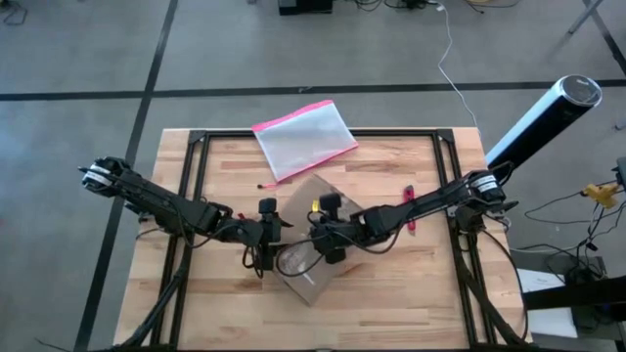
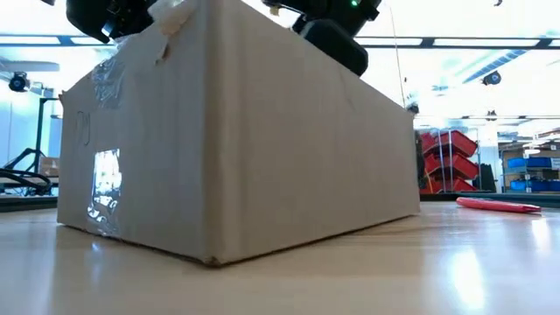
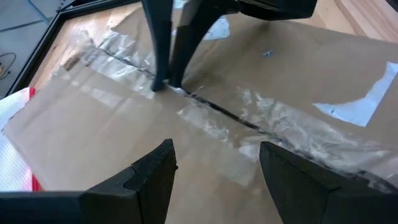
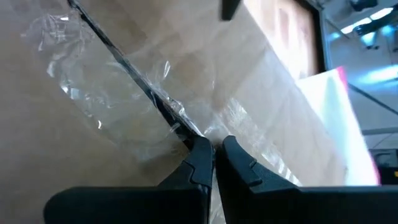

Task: Unpack boxes
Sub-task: Open the cardboard box using the box cutter

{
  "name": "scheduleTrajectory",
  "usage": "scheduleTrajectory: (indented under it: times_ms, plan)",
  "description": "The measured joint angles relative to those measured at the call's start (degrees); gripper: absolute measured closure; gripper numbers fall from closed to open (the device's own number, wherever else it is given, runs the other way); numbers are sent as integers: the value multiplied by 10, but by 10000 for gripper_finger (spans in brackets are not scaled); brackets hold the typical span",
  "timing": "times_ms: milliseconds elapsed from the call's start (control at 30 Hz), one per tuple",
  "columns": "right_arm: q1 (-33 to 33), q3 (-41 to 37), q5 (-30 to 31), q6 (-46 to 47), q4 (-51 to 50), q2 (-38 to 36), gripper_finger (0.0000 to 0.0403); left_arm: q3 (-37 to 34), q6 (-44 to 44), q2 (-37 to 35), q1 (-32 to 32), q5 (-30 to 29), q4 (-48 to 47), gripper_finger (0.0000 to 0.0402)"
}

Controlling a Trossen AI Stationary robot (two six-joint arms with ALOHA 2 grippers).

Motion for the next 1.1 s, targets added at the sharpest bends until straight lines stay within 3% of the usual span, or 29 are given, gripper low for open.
scheduleTrajectory:
  times_ms: [767,933,1100]
  plan:
    - [0,14,4,-8,-6,-1,403,0,33,-15,-3,15,-4,182]
    - [0,14,-84,12,-34,-9,382,0,30,-36,-3,4,-36,182]
    - [0,14,-144,56,-62,-22,318,0,32,-45,-1,-4,-46,182]
